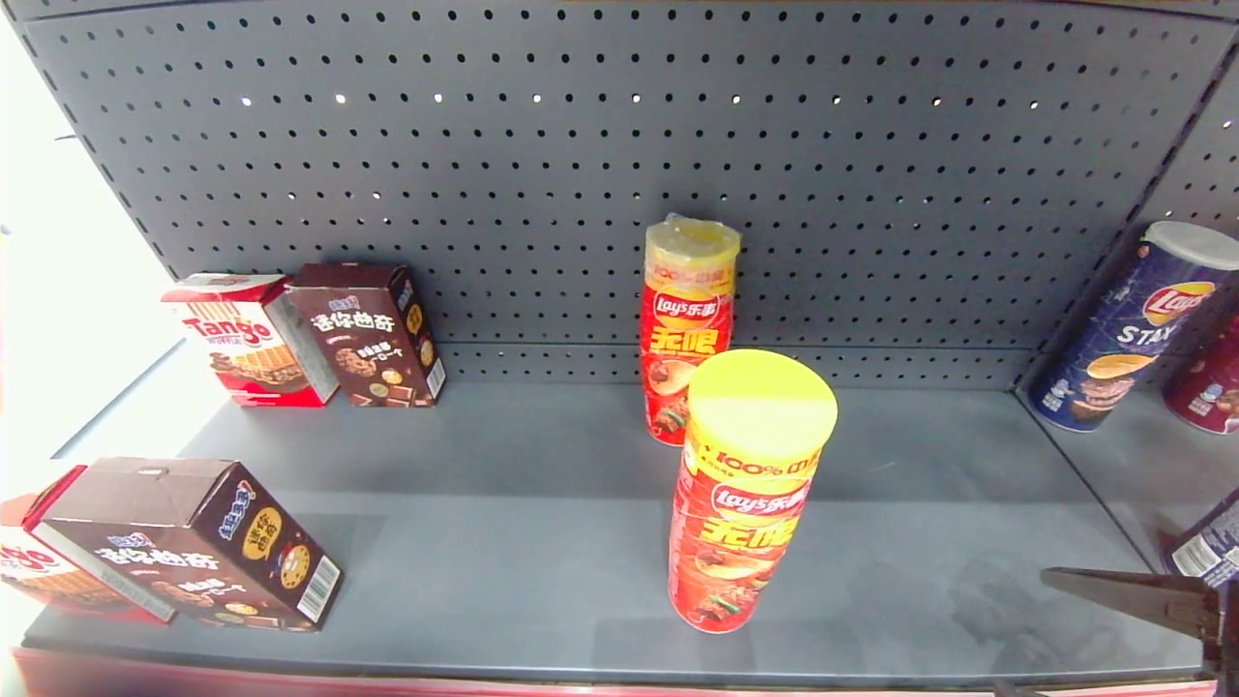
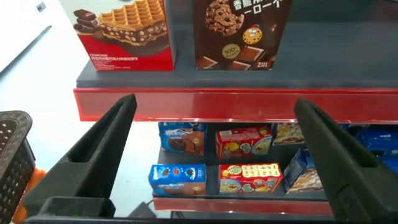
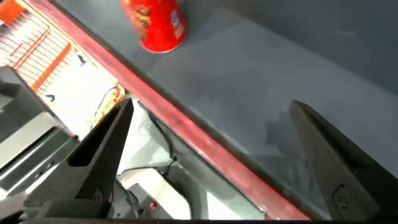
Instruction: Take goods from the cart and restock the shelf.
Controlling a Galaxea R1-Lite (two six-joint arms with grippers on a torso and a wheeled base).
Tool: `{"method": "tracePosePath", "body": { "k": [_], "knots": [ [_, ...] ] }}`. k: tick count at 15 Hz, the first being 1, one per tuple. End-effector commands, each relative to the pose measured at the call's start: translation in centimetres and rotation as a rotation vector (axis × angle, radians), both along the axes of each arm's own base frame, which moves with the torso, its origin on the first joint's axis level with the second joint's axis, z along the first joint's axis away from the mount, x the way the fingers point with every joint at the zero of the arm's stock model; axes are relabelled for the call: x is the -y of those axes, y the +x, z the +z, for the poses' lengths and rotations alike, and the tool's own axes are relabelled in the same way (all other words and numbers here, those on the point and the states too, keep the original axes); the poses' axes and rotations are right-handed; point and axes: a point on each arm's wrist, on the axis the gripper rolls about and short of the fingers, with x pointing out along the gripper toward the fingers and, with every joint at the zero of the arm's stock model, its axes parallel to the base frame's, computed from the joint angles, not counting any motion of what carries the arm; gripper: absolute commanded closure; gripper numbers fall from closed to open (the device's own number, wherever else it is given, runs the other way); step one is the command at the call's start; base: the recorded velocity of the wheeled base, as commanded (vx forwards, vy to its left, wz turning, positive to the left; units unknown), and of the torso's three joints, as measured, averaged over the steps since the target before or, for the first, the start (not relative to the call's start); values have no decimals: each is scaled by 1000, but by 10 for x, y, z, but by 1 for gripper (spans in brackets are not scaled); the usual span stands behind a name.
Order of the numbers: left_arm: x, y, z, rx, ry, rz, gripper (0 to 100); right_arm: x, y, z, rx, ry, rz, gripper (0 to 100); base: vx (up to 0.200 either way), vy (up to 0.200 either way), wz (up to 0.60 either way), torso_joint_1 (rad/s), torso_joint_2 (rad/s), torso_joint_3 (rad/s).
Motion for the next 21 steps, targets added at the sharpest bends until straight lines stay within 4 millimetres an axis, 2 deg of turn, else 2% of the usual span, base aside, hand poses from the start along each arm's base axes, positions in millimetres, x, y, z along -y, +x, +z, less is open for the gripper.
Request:
{"method": "tracePosePath", "body": {
  "k": [1, 5, 8, 11, 17, 21],
  "knots": [
    [0, 0, 0, -2, 0, 0, 0, -18, 25, -6, -59, -54, -17, 0, 0, 0, 0, 0, 0, 0],
    [0, 0, 0, -2, 0, 2, 0, -34, 54, 9, -53, -56, -45, 0, 0, 0, 0, 0, 0, 0],
    [0, 0, 0, -2, 2, 0, 0, -47, 69, 12, -56, -73, -50, 0, 0, 0, 0, 0, 0, 0],
    [0, 0, 0, -2, 0, 0, 0, -56, 78, 12, -65, -83, -40, 0, 0, 0, 0, 0, 0, 0],
    [0, 0, 0, -2, 0, 0, 0, -74, 83, 7, -88, -106, 12, 0, 0, 0, 0, 0, 0, 0],
    [0, 0, 0, -2, -2, 0, 0, -79, 89, 9, -80, -110, 15, 0, 0, 0, 0, 0, 0, 0]
  ]
}}
